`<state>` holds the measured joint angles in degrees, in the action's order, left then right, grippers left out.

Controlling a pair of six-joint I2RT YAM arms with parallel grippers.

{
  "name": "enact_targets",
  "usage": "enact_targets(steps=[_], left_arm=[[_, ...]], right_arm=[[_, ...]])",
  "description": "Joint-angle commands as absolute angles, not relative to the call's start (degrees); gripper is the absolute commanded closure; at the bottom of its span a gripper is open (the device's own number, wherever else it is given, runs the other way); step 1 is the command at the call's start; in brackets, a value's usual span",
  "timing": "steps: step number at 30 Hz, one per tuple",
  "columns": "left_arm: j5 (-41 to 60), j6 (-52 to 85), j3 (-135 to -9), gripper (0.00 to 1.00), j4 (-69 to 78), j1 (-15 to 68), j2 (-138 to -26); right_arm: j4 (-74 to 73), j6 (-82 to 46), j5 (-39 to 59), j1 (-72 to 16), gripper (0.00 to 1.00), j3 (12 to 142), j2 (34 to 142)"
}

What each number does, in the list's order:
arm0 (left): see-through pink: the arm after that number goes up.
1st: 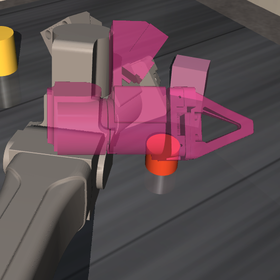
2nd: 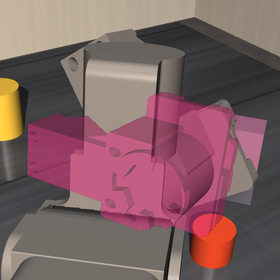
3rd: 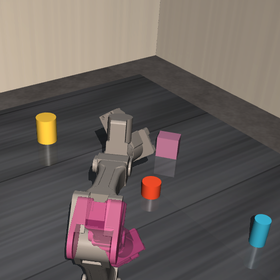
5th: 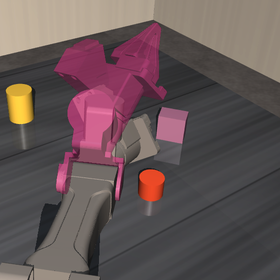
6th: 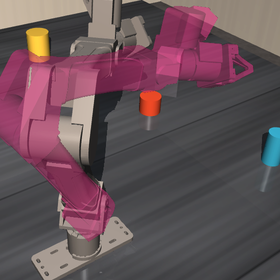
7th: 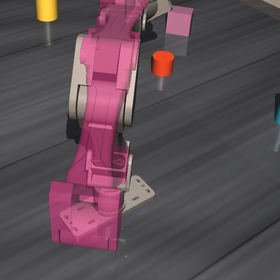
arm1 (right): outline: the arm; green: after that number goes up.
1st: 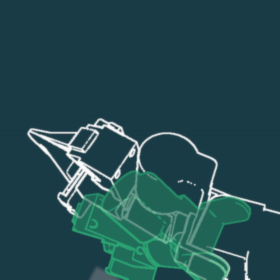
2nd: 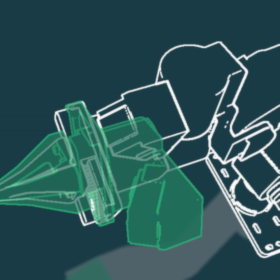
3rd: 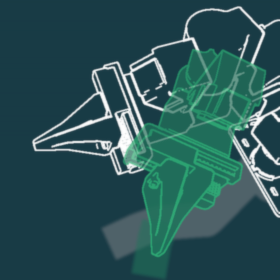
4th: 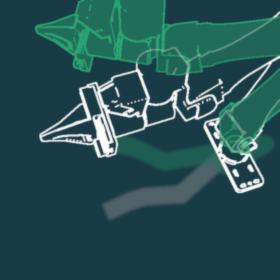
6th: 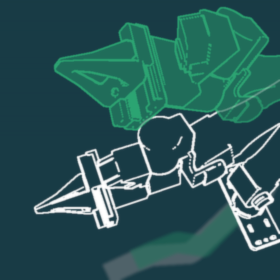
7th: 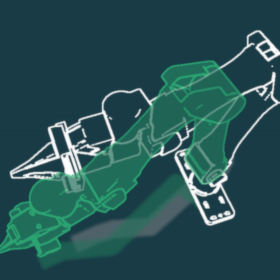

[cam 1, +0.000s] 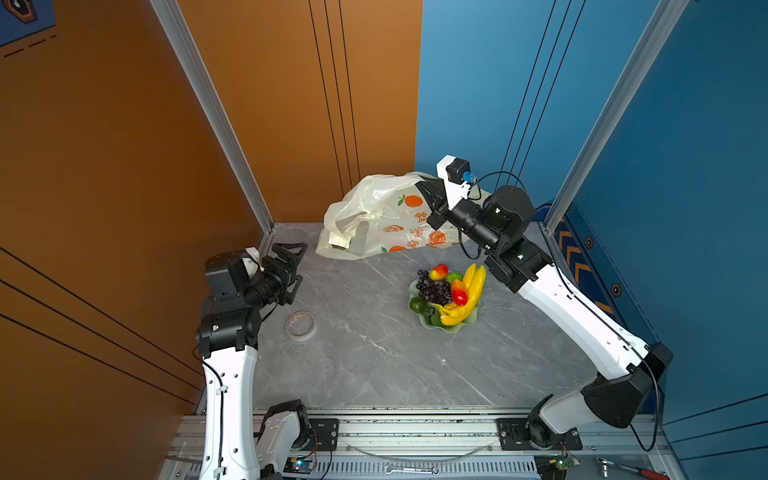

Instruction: Place the fruits into the plastic bag

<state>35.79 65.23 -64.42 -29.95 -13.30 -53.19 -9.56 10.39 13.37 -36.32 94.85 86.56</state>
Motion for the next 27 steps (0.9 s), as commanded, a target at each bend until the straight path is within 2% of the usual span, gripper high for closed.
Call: enact_targets(steps=[1,5,14,20,22,24,27], left_arm=[[38.38,60.01,-65.89,0.01,-30.29,-11.58,-54.7],[34.07,53.23,-66.42,0.01,-37.27,-10.73,-54.6],[29.49,48.54,-67.31,0.0,-37.88,-8.47,-58.5],[26.59,46.53,-70.12,0.08,-38.64,-7.4,-61.7],[25.68,45.98,-70.37,0.12,-38.94,-7.39,-62.41],[24.82,45.71,-70.68,0.24,-38.89,-7.18,-62.98],[24.24,45.55,-71.64,0.51,-38.94,-6.95,-63.54]], right_arm=[[-8.53,8.56,13.97,-36.17,1.0,96.1,85.34],[-9.09,7.27,13.65,-36.43,1.0,96.83,85.17],[-7.45,6.39,13.46,-38.74,1.0,101.69,85.22],[-6.34,6.49,12.32,-39.81,1.0,102.55,84.39],[-5.95,6.45,12.09,-39.81,1.0,102.61,84.04],[-5.45,6.5,11.84,-39.81,1.0,102.53,83.7],[-5.23,6.42,11.27,-39.81,1.0,100.98,83.19]])
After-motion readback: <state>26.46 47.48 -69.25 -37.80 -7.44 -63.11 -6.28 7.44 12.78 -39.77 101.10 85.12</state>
